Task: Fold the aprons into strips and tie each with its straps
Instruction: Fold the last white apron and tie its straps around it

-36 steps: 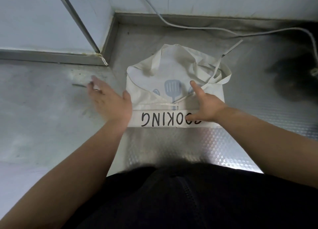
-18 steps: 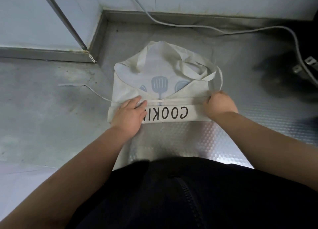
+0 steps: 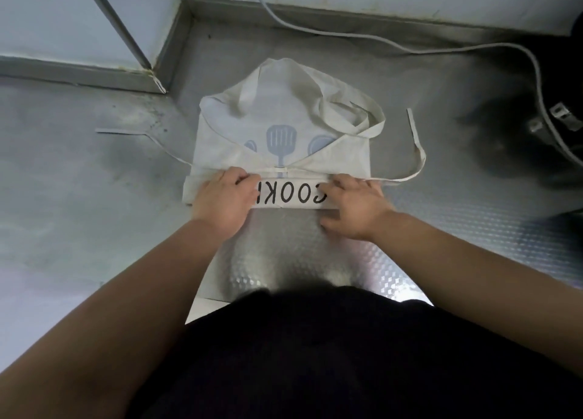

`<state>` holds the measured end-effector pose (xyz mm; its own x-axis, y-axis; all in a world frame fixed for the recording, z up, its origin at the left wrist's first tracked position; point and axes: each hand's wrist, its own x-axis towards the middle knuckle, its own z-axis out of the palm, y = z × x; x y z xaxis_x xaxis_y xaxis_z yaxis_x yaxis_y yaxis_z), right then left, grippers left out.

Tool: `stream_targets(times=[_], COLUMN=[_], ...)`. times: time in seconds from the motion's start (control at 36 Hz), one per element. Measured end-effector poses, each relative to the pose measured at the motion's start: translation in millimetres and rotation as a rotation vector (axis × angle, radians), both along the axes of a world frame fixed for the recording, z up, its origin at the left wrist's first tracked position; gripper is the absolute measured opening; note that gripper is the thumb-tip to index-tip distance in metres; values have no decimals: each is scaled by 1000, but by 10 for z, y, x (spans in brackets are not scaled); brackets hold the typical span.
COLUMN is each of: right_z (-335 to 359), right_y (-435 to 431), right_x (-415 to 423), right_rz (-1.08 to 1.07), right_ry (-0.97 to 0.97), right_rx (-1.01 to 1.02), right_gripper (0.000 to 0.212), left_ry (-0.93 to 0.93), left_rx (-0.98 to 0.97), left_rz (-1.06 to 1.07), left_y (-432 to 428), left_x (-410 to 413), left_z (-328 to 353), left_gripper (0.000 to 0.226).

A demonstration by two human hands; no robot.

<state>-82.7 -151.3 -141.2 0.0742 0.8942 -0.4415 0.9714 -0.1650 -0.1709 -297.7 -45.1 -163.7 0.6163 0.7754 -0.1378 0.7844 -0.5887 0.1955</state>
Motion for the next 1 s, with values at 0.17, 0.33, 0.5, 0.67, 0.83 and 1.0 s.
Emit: stream_targets(times=[0.17, 0.33, 0.5, 0.67, 0.83, 1.0], right_z=[21, 104, 127, 113, 47, -57], right_y=[108, 170, 109, 115, 195, 206], right_x=[-65, -141, -52, 23, 34, 20], right_rz=[-64, -248, -413, -705, -938, -1017], right_ry=[-63, 23, 136, 234, 296, 220], right_rx=[49, 44, 98, 168, 76, 73], right_gripper=[48, 42, 33, 35, 46, 47], left_ry=[58, -154, -300, -430, -343, -119], left_rx=[-174, -280, -516, -525, -445, -273], left_rz=[-123, -37, 191, 443, 494, 476], left_y=[180, 541, 774, 968, 949, 985], left_x=[-378, -570, -552, -599, -478, -437], left_z=[71, 179, 172, 79, 36, -16], left_gripper=[84, 52, 8, 20, 28, 30])
